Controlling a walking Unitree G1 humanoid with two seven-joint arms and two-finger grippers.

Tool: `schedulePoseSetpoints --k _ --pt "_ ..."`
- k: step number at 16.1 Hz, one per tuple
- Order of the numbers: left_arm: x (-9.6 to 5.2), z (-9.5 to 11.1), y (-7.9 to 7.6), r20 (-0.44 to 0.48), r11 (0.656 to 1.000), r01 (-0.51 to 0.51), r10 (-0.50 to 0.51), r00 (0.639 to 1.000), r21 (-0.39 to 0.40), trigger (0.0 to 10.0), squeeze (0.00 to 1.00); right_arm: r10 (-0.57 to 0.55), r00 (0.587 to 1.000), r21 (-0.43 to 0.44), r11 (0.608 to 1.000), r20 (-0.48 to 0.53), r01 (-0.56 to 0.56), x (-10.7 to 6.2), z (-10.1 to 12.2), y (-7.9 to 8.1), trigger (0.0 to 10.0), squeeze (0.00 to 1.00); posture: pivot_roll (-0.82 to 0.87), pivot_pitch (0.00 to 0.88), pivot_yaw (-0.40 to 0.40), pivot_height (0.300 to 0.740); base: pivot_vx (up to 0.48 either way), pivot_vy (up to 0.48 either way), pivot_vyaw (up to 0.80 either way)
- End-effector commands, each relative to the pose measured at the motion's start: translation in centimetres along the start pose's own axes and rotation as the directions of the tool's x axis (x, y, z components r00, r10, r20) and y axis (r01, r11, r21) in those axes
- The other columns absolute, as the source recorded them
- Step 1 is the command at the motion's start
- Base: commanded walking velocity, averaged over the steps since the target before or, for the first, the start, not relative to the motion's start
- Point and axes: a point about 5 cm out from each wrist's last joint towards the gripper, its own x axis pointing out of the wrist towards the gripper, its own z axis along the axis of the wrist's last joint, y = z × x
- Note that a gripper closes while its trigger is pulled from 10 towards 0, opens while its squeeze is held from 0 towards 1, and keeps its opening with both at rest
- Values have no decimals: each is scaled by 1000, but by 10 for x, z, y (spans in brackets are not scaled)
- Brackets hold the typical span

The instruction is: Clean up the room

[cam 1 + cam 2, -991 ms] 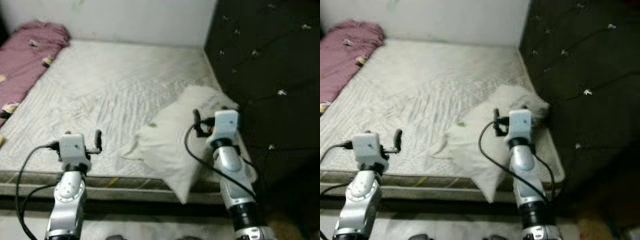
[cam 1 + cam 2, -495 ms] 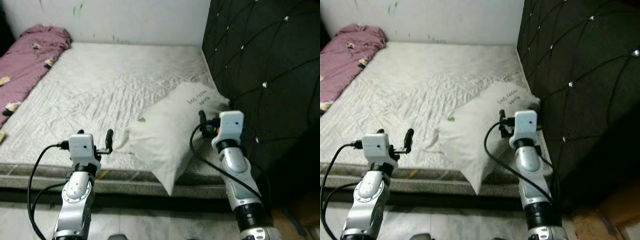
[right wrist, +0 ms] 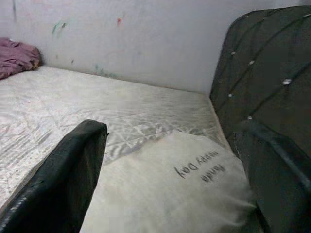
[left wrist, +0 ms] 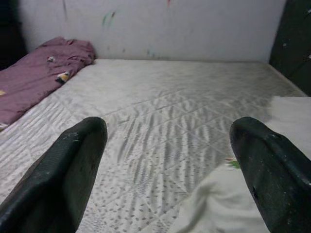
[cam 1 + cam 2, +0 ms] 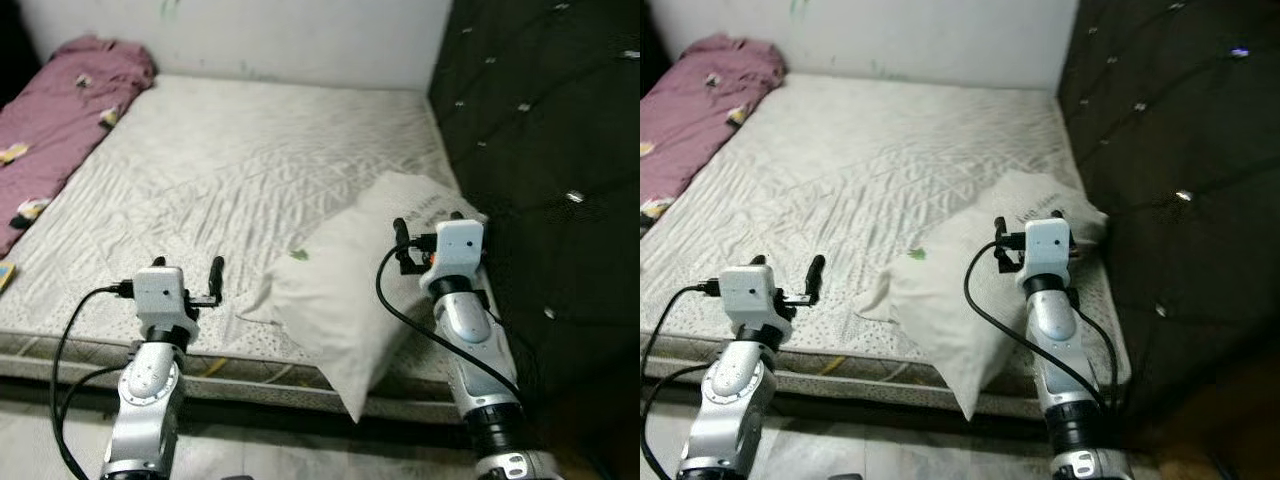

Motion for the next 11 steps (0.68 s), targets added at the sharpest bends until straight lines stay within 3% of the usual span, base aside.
schedulePoseSetpoints --k 1,4,11 --pt "1 4 -1 17 1000 7 -7 1000 -1 10000 0 -15 1000 -4 1000 8 15 2 3 -3 10000 0 30 0 -3 740 304 0 0" --pt "1 3 -1 9 1000 9 -9 1000 -2 10000 0 -22 1000 -9 1000 7 22 2 2 -5 10000 0 30 0 -5 740 294 0 0" --pt "1 1 0 -7 1000 -12 12 1000 0 10000 0 -38 999 -5 999 -13 38 2 0 -7 10000 0 33 0 -7 740 0 0 -71"
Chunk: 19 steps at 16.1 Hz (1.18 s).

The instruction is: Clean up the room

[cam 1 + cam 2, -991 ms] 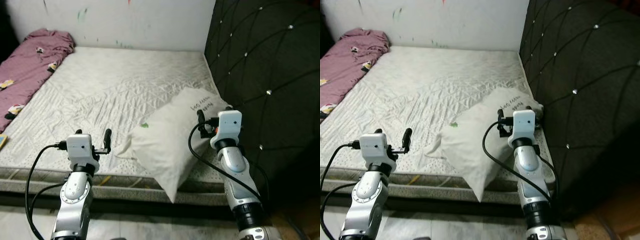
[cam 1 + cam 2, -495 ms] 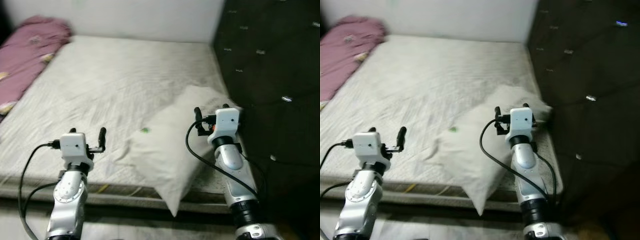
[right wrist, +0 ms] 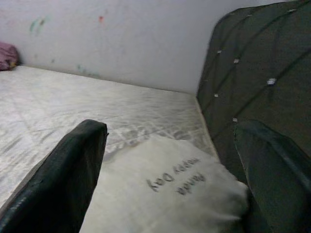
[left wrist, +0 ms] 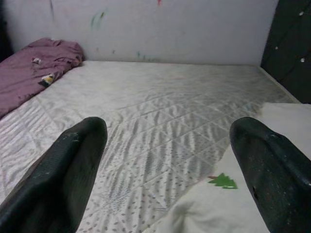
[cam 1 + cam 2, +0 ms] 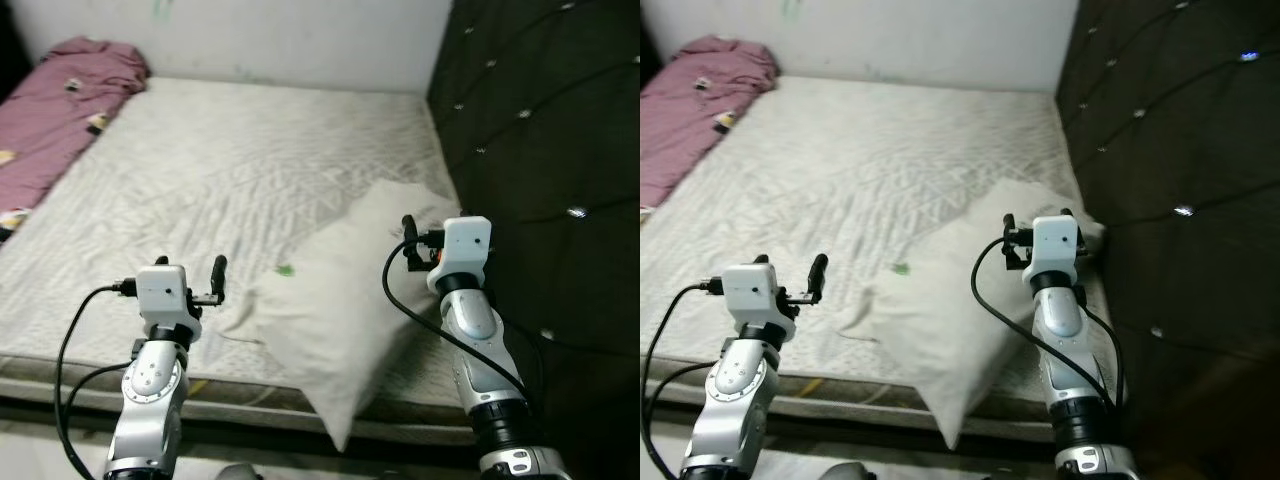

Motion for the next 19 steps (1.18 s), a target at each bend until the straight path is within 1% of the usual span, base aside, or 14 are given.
schedulePoseSetpoints --k 1,3,5,8,9,12,14,19 --pt "0 2 2 0 1000 -8 8 1000 10 10000 0 -1 1000 6 1000 -3 1 2 1 0 10000 0 32 0 -8 740 0 0 -800" --pt "0 1 1 -2 1000 -4 4 1000 9 10000 0 -4 1000 4 1000 -5 4 1 1 0 10000 0 33 0 -14 740 0 0 -766" --pt "0 1 2 -2 1000 -8 8 1000 8 10000 0 -5 1000 4 1000 -9 5 0 0 0 10000 0 36 0 -11 740 0 0 -459" --pt "-1 3 8 6 998 -55 55 998 4 10000 0 -1 1000 9 1000 1 1 1 2 0 10000 0 34 9 -8 740 0 0 0" --pt "-1 3 9 -4 998 -66 66 998 9 10000 0 -1 1000 9 1000 2 1 0 3 0 10000 0 36 11 -9 740 0 0 0" --pt "-2 3 8 -8 999 -50 50 999 -1 10000 0 8 1000 9 1000 -1 -8 -1 2 1 10000 0 37 24 -13 740 0 0 0" --pt "-3 4 8 -6 998 -61 61 998 -7 10000 0 32 999 19 999 2 -32 -2 3 3 10000 0 36 34 -19 740 0 0 0" --pt "-9 2 15 -19 996 -91 91 996 -17 10000 0 47 999 19 999 -2 -47 -4 3 3 10000 0 38 47 -27 740 0 0 0"
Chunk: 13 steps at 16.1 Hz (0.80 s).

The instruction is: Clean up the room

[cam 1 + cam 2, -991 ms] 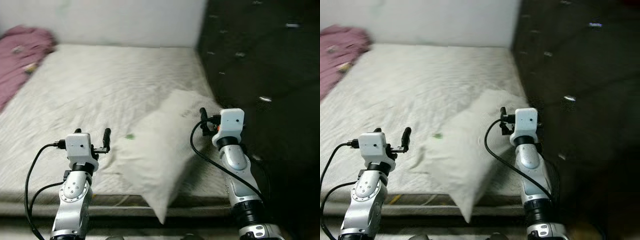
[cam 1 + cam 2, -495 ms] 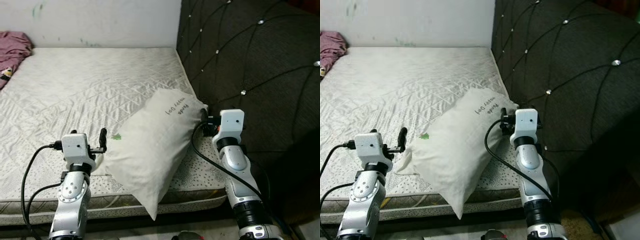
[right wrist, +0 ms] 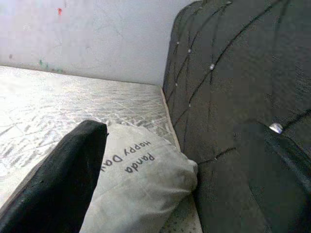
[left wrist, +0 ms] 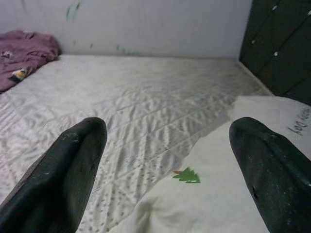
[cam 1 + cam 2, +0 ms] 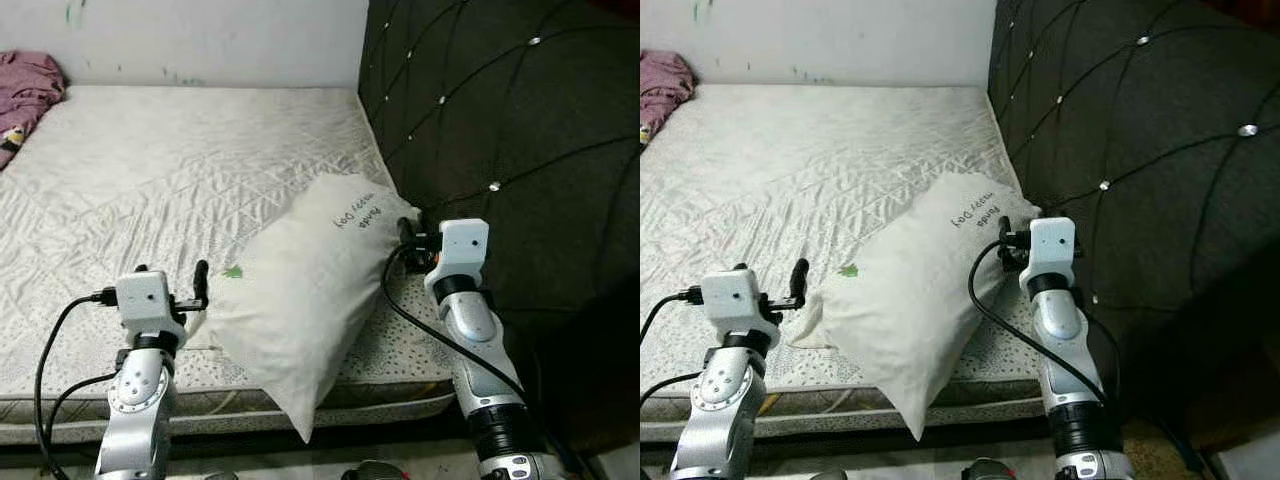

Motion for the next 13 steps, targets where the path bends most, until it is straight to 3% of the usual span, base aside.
schedulePoseSetpoints --k 1,8,13 --pt "-1 3 2 8 1000 -7 7 1000 -6 10000 0 12 1000 3 1000 -2 -12 -1 1 2 10000 0 37 49 -27 736 0 0 0" --pt "0 3 1 2 1000 -7 7 1000 4 10000 0 36 999 -12 999 2 -36 -1 3 4 10000 0 33 48 -26 656 0 0 0" --pt "0 4 0 3 1000 1 -1 1000 6 10000 0 55 998 -29 998 7 -54 -2 4 6 10000 0 32 52 -29 656 0 0 0"
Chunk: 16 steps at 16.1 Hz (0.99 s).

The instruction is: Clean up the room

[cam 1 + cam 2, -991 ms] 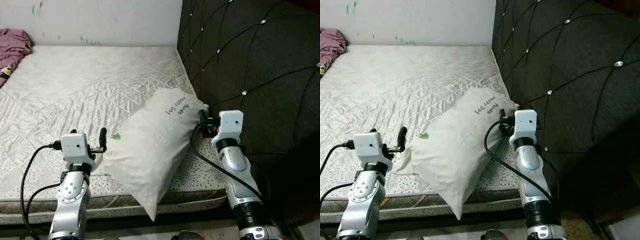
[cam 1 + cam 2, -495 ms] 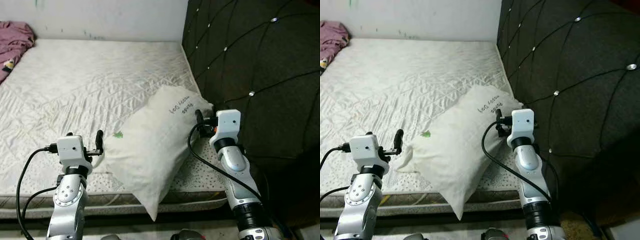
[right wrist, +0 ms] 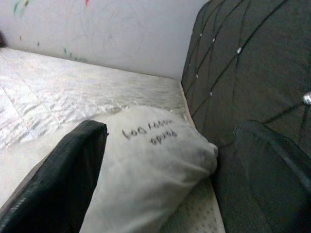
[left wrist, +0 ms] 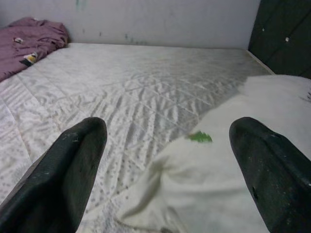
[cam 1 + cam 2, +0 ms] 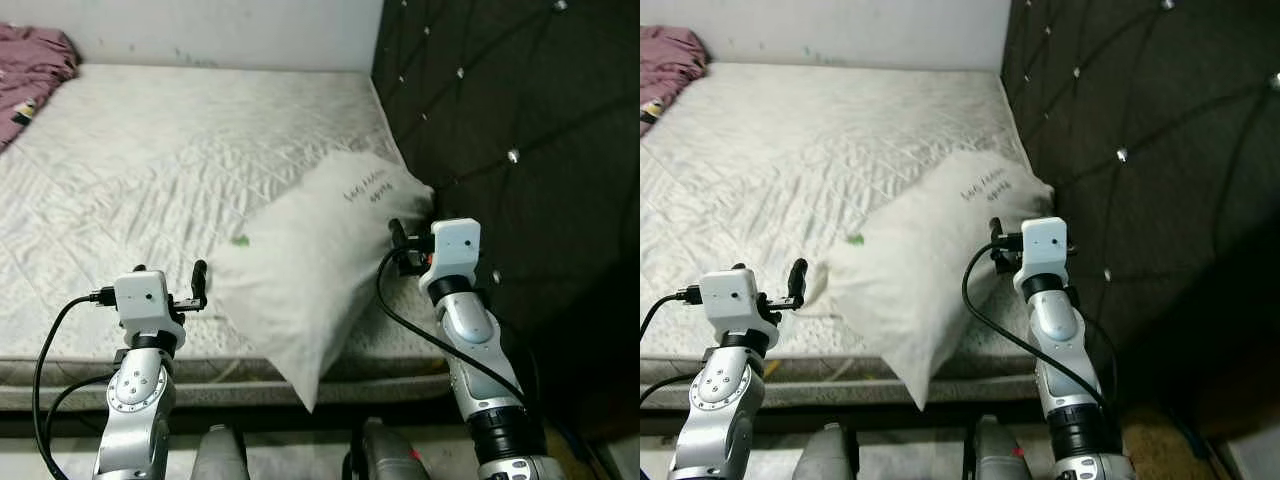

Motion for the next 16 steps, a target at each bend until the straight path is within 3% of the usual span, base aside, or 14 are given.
schedulePoseSetpoints --k 1,6,8,16 --pt "0 2 -1 4 1000 3 -2 1000 -3 10000 0 2 1000 -12 1000 5 -2 0 2 -1 10000 0 30 48 -34 656 0 0 0" --pt "1 5 1 19 1000 12 -11 1000 -11 10000 0 -14 1000 -19 1000 11 14 2 4 -3 10000 0 35 76 -37 656 0 0 0" --pt "2 8 5 34 1000 7 -6 999 -12 10000 0 -37 999 -26 999 14 37 4 5 -8 10000 0 36 80 -38 656 276 0 0" --pt "1 7 3 37 999 35 -35 999 -3 10000 0 -24 1000 -38 999 1 24 1 1 -3 10000 0 37 79 -42 656 356 0 0"
